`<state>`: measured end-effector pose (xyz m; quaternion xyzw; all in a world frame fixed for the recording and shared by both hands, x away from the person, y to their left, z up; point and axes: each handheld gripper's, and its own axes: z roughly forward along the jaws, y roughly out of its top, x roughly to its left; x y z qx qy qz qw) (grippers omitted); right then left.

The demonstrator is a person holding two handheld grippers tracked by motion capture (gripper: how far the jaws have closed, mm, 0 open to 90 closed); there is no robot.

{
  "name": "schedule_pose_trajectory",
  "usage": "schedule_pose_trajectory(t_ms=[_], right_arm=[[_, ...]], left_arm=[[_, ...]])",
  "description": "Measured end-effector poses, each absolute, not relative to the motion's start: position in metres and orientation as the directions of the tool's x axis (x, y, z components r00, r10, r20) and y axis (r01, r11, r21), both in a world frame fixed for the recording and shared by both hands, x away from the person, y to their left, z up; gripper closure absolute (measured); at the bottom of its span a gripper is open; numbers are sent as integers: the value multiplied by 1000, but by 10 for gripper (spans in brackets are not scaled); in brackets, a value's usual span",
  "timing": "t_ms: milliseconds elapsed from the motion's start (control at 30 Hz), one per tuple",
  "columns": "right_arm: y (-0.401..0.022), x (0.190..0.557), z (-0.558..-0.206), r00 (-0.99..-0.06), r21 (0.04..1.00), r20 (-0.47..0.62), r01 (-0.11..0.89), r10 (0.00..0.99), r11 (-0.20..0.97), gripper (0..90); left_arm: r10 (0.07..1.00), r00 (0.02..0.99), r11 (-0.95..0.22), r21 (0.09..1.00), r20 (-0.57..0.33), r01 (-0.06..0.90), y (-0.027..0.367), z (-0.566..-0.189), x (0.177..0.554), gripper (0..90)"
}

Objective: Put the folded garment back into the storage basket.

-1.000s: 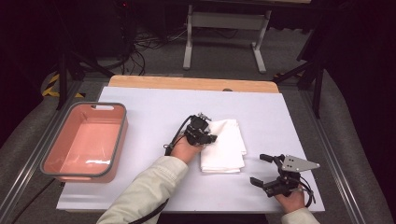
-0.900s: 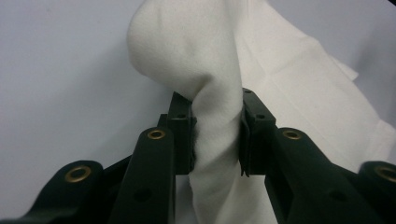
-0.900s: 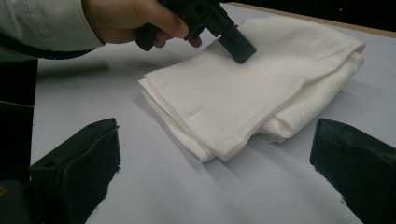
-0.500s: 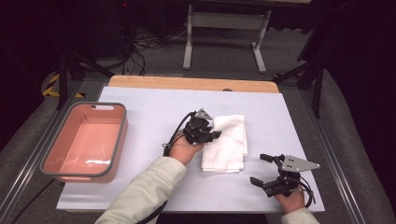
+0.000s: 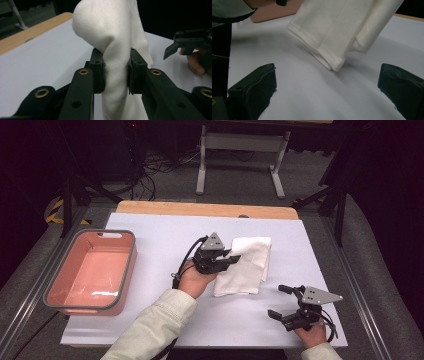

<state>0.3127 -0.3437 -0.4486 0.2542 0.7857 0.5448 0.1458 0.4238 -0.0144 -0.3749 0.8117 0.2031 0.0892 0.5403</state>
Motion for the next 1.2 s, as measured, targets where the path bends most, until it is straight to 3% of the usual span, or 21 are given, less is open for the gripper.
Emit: schedule_pose_trajectory(t_ms=[667, 1200], right_arm=[[-344, 313, -449, -828, 934, 48, 236, 559, 268, 25], [-344, 313, -449, -829, 933, 46, 235, 557, 273, 25]], left_arm=[[413, 910, -239, 968, 33, 73, 3, -350, 407, 709], [405, 913, -190, 981, 48, 33, 19, -340, 404, 709]])
